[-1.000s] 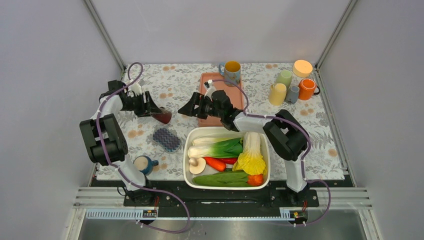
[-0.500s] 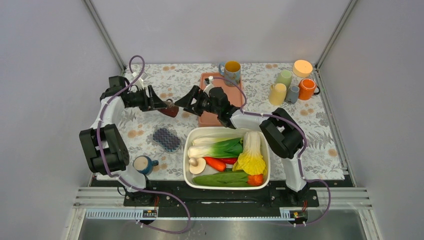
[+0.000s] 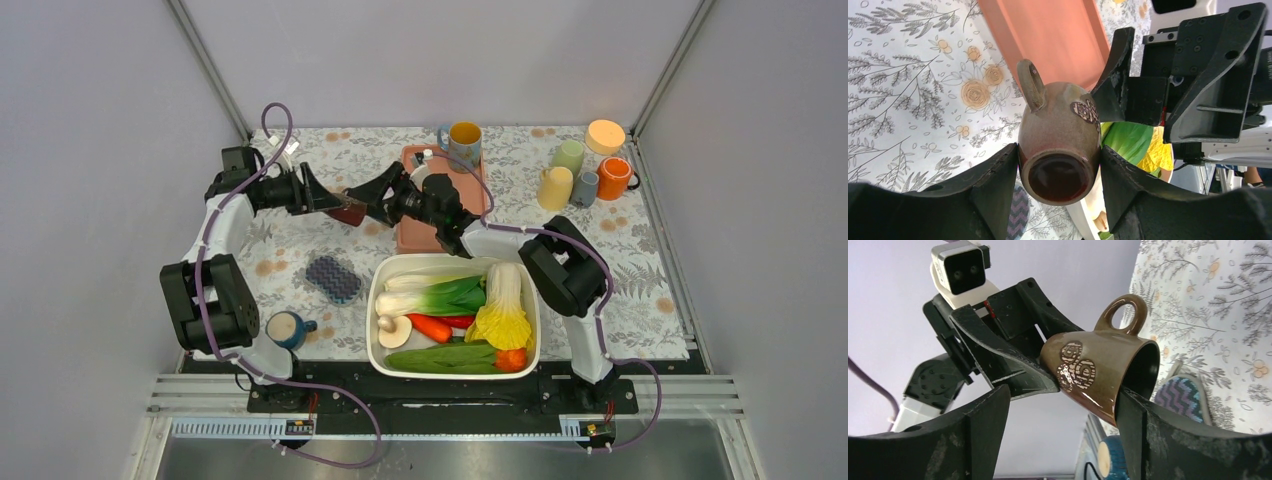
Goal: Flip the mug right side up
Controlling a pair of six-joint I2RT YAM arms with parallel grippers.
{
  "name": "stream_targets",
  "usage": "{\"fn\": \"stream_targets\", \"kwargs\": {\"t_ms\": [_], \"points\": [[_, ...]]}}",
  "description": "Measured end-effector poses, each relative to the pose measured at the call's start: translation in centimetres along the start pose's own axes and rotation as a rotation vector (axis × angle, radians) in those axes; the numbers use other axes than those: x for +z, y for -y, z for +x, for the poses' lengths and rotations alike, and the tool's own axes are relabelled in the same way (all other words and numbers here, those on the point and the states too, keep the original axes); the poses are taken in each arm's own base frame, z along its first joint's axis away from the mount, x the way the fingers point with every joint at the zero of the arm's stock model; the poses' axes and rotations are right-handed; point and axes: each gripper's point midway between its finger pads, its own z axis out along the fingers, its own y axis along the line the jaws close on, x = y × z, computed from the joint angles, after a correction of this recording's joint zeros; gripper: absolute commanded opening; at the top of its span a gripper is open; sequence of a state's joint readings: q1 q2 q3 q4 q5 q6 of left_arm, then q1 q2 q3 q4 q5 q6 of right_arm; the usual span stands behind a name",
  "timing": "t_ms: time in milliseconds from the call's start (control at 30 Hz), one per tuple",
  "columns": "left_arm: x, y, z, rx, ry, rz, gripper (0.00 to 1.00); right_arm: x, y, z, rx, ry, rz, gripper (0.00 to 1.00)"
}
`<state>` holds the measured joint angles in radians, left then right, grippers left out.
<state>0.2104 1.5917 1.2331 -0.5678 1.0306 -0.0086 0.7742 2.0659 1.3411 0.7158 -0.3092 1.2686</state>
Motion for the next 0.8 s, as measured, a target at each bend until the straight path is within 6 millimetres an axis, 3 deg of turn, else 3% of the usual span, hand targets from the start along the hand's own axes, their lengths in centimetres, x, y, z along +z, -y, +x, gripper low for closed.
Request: {"fn": "stream_targets", "kwargs": {"t_ms": [100,267,333,400,467,533,633,700,733,800], "points": [[0.1,0.6,-0.4,-0.001,0.012,0.027,0.00,0.0,-0.6,-0.1,0.040,0.002,-0.024,0.78],[0.2,1.6,-0.5,0.004,0.032,0.069,0.00,0.2,-0.9,0.2,0.103,-0.013,-0.062,0.57],[0.4,2.2,-0.4,0.006,0.029,0.091,0.00,0.3,-0.8,0.2,0.124,-0.014,-0.067,0.53],[0.6,2.6,-0.3,0.013,0.028,0.109,0.00,0.3,-0.8,0.2,0.146,-0.012,-0.072,0.42],[0.6,3.2,-0.3,0.016,0.028,0.136,0.00,0.3,-1.0,0.0,0.153,-0.008,-0.080,0.23],[0.5,3.6,-0.2,0.011,0.029,0.155,0.00,0.1,-1.5,-0.3,0.168,-0.003,-0.108,0.10],[0.3,4.4,0.1,-0.007,0.021,0.205,0.00,-0.3,-3.2,-0.4,0.175,-0.009,-0.174,0.00],[0.2,4.7,0.1,-0.006,0.021,0.222,0.00,-0.5,-3.4,-0.4,0.178,-0.010,-0.191,0.00],[0.3,4.7,0.1,-0.002,0.022,0.226,0.08,-0.5,-3.4,-0.4,0.179,-0.009,-0.192,0.00],[0.3,4.8,0.3,-0.003,0.019,0.231,0.38,-0.7,-3.3,-0.4,0.179,-0.008,-0.192,0.00]]}}
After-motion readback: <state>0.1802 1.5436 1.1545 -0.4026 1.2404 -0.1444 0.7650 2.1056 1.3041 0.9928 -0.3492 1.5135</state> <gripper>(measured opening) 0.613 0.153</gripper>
